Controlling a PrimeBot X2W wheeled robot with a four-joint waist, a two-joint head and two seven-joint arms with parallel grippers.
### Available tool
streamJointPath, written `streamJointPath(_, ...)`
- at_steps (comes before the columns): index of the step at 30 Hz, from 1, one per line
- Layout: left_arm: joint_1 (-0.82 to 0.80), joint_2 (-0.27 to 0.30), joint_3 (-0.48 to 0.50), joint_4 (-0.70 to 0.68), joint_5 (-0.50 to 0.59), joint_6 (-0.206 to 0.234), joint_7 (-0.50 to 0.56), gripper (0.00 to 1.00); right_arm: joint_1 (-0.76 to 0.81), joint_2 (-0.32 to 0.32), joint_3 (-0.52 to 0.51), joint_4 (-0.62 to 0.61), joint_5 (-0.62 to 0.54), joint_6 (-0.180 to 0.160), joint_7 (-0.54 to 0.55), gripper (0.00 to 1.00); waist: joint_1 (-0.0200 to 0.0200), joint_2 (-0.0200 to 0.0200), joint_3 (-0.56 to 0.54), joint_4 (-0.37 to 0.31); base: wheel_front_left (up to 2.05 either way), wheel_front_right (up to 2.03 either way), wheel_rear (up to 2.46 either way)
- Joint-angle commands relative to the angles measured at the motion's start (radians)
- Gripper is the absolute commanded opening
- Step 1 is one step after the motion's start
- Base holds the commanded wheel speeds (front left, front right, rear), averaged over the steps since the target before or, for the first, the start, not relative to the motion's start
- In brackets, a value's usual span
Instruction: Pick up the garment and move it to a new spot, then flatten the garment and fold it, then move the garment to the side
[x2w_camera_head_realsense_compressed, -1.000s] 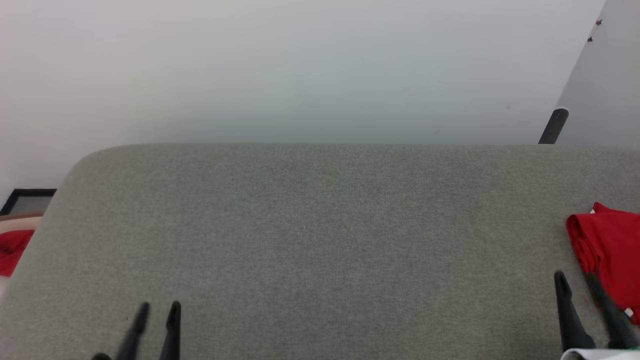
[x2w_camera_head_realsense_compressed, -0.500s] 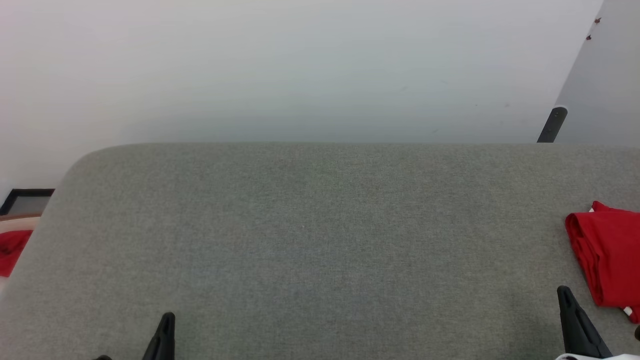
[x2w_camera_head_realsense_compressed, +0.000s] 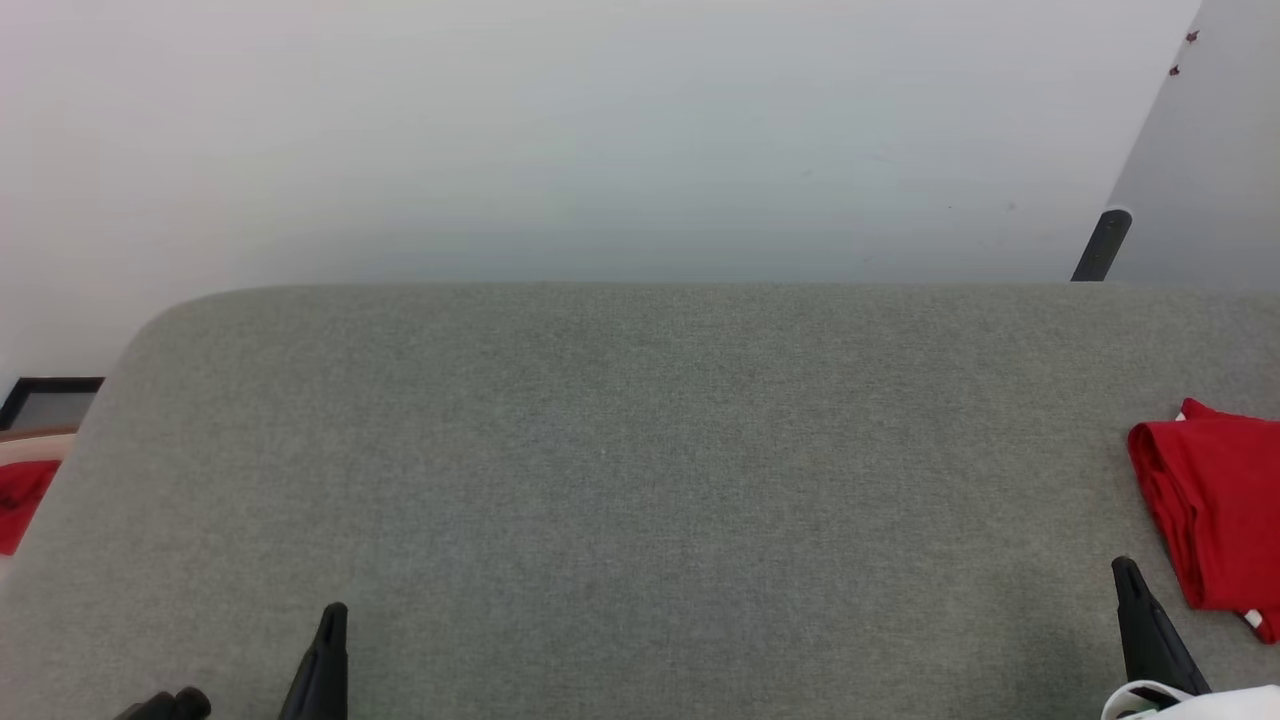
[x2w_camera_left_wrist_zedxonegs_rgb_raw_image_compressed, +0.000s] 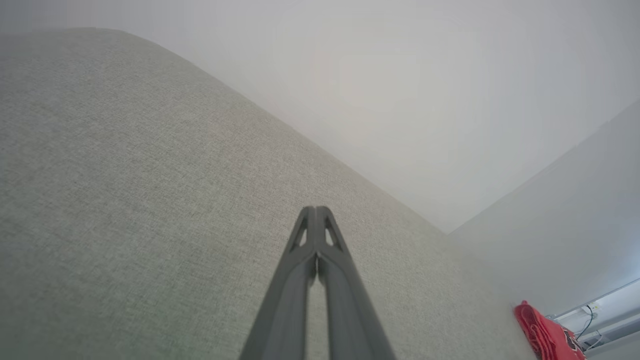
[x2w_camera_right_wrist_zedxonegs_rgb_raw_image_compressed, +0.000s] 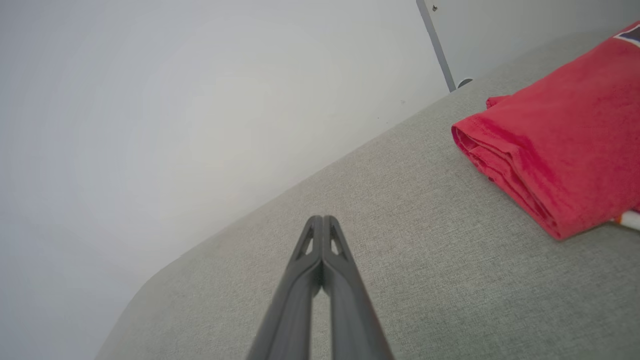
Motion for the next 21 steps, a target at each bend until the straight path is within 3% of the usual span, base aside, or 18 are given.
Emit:
streamJointPath(1,-0.028,0.003,0.009,-0.004,-0.039,-0.004,0.01,0.0,-0.028,-0.001,-0.006,-0.004,0.04,0.0,0.006,0.0,0.0,-0.0001,0.001,-0.001,0.0,0.0,0.0)
streamJointPath(21,-0.093,-0.028,0.033,0.04,-0.265,-0.007,0.076,0.0,-0.079,0.018,-0.016,0.043,0.279,0.0,0.051,0.0,0.0,-0.0001,0.006,-0.008,0.0,0.0,0.0)
